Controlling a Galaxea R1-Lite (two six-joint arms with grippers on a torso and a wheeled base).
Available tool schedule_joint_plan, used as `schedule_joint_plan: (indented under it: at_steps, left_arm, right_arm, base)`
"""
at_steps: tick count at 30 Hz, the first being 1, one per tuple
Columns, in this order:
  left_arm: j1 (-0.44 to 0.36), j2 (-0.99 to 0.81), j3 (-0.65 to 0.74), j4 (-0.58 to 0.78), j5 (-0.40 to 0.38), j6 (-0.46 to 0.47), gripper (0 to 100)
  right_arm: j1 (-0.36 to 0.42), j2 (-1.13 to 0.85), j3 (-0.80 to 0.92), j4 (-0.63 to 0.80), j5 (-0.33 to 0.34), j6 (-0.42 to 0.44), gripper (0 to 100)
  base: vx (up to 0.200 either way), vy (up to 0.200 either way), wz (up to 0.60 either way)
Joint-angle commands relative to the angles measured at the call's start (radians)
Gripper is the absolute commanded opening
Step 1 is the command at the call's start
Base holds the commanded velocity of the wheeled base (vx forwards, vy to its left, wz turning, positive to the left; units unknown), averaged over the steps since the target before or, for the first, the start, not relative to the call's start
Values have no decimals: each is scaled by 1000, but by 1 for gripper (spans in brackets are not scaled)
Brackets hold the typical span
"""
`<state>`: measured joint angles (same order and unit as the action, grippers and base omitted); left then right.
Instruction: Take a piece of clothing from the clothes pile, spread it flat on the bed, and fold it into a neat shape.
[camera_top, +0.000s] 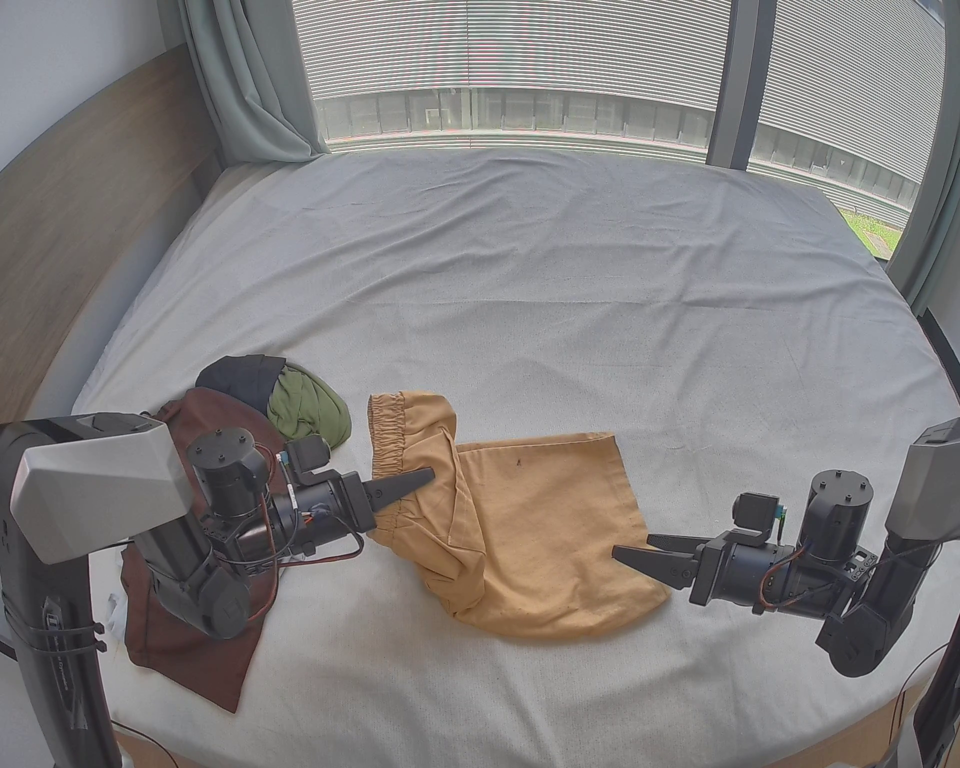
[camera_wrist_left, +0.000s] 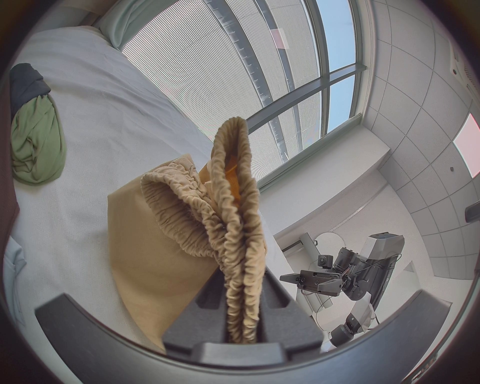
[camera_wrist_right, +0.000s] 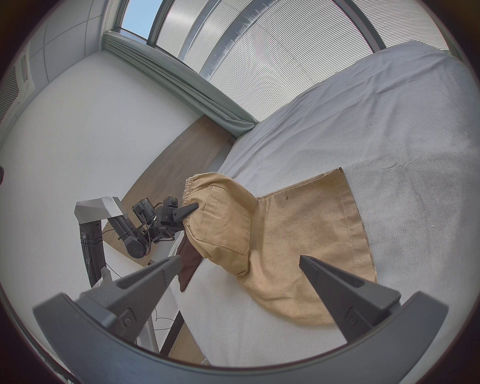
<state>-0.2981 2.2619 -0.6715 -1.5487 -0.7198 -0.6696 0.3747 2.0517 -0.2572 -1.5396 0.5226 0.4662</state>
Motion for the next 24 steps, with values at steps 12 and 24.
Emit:
schedule_joint_plan:
  at_steps: [12, 24]
  left_arm:
    - [-101, 74, -108, -1, 29, -82, 0]
    - [-174, 139, -198, 1, 43, -177, 0]
  right_arm:
    - [-3, 2, -5, -1, 1, 0, 100]
    - [-14, 2, -28, -2, -4, 0, 100]
  base:
    - [0, 0, 0]
    - [0, 0, 0]
